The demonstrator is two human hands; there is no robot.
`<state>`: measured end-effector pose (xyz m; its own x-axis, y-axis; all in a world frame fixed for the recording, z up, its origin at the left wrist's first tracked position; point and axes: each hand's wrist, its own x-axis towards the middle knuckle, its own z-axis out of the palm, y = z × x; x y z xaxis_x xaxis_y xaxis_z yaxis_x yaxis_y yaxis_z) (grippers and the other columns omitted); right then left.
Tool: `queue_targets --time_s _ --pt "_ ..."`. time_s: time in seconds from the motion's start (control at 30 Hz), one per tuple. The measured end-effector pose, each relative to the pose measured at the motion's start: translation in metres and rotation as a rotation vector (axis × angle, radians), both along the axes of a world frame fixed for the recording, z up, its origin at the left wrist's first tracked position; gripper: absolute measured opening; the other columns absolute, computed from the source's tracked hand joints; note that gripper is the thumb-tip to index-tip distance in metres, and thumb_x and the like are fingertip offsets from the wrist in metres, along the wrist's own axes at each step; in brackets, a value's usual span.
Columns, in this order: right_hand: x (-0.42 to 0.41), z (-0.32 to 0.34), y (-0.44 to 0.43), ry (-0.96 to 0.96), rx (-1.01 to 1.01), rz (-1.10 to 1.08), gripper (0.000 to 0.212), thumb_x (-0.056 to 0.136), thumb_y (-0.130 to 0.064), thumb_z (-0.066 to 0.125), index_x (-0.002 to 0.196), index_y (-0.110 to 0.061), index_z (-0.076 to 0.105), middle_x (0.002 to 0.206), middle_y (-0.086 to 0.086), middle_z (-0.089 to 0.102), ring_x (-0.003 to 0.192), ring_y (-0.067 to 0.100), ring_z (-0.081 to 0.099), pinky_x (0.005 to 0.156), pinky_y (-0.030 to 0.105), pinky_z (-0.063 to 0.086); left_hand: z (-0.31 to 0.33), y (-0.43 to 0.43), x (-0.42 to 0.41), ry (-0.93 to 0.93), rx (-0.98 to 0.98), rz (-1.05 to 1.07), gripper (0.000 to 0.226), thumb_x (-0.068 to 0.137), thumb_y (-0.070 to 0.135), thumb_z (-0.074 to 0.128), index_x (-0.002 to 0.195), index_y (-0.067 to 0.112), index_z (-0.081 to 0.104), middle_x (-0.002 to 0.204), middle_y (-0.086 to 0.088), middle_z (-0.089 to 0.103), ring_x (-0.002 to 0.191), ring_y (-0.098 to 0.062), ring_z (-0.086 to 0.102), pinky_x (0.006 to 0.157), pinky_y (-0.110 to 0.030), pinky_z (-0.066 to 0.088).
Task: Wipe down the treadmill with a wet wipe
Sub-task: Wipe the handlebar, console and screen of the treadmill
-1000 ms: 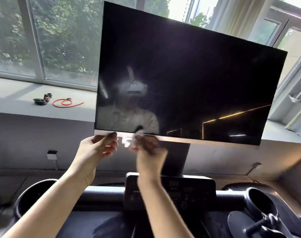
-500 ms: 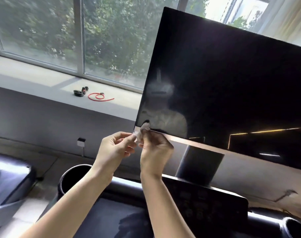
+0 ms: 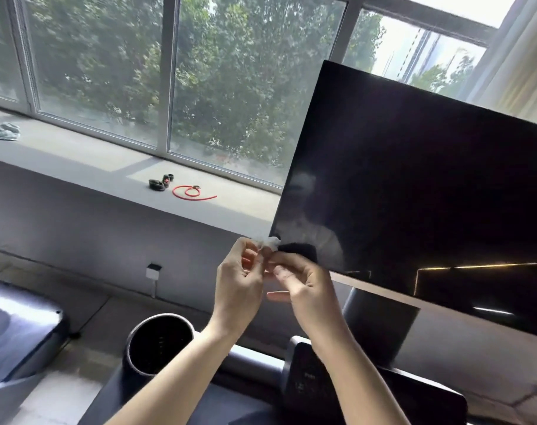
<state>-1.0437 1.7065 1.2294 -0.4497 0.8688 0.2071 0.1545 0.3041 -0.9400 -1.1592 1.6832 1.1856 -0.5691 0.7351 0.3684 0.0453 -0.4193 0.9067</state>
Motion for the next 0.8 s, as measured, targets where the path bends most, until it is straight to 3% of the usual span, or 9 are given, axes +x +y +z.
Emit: queue_targets --time_s 0.13,0.23,0.37,0.5,0.6,0.7,0.8 --pt "0.015 0.021 0.006 0.022 0.121 -0.089 0.019 0.102 -0.004 0.056 0.105 -0.016 0.071 0.079 0.002 0.078 0.074 0.019 0.076 0.065 0.03 0.06 0.017 0.011 -0.007 0.092 0.052 0.092 0.01 0.101 0.022 0.067 0.098 0.019 0.076 0.091 0.004 0.078 0.078 -0.016 0.073 0.074 -0.035 0.059" --pt "0.023 0.033 0.024 0.096 0.189 -0.203 0.019 0.102 -0.001 0.055 0.098 -0.011 0.071 0.073 0.008 0.076 0.068 0.024 0.074 0.064 0.034 0.059 0.036 0.024 -0.013 0.095 0.137 0.117 0.008 0.099 0.021 0.071 0.095 0.022 0.078 0.09 0.004 0.078 0.075 -0.021 0.073 0.069 -0.04 0.06" --pt "0.036 0.039 0.042 -0.059 0.649 -0.365 0.017 0.099 -0.007 0.059 0.098 -0.016 0.072 0.078 -0.007 0.075 0.073 0.009 0.073 0.069 0.033 0.059 0.014 0.019 0.0 0.119 0.181 0.159 0.011 0.098 0.013 0.071 0.097 0.02 0.079 0.095 0.007 0.079 0.085 -0.017 0.075 0.08 -0.042 0.061" --pt "0.043 0.045 0.058 -0.212 0.988 -0.473 0.02 0.093 -0.014 0.056 0.104 -0.012 0.072 0.097 -0.004 0.074 0.087 0.016 0.071 0.074 0.039 0.058 -0.019 0.003 0.008 0.018 0.096 0.176 0.02 0.092 0.01 0.075 0.105 0.024 0.081 0.095 0.006 0.08 0.092 -0.011 0.076 0.084 -0.04 0.062" --pt "0.036 0.043 0.065 -0.293 1.094 -0.468 0.019 0.089 -0.009 0.056 0.102 -0.008 0.07 0.096 0.002 0.07 0.09 0.023 0.065 0.074 0.044 0.055 0.016 0.02 -0.003 0.087 0.106 0.16 0.011 0.096 0.016 0.073 0.098 0.019 0.084 0.082 0.002 0.079 0.075 -0.002 0.068 0.069 -0.032 0.055" --pt "0.032 0.039 0.063 -0.329 1.123 -0.495 0.016 0.085 -0.004 0.059 0.098 -0.007 0.069 0.095 0.005 0.066 0.092 0.027 0.061 0.072 0.045 0.053 0.063 0.041 -0.012 0.093 0.202 0.122 0.016 0.099 0.016 0.069 0.093 0.013 0.083 0.077 0.01 0.076 0.068 0.004 0.062 0.071 -0.02 0.046" --pt "0.032 0.041 0.063 -0.338 1.111 -0.477 0.016 0.085 -0.006 0.058 0.097 -0.008 0.069 0.095 0.003 0.065 0.092 0.025 0.061 0.072 0.043 0.053 0.062 0.045 -0.013 0.076 0.197 0.096 0.014 0.099 0.013 0.069 0.096 0.012 0.083 0.082 0.004 0.079 0.073 0.001 0.065 0.074 -0.022 0.047"
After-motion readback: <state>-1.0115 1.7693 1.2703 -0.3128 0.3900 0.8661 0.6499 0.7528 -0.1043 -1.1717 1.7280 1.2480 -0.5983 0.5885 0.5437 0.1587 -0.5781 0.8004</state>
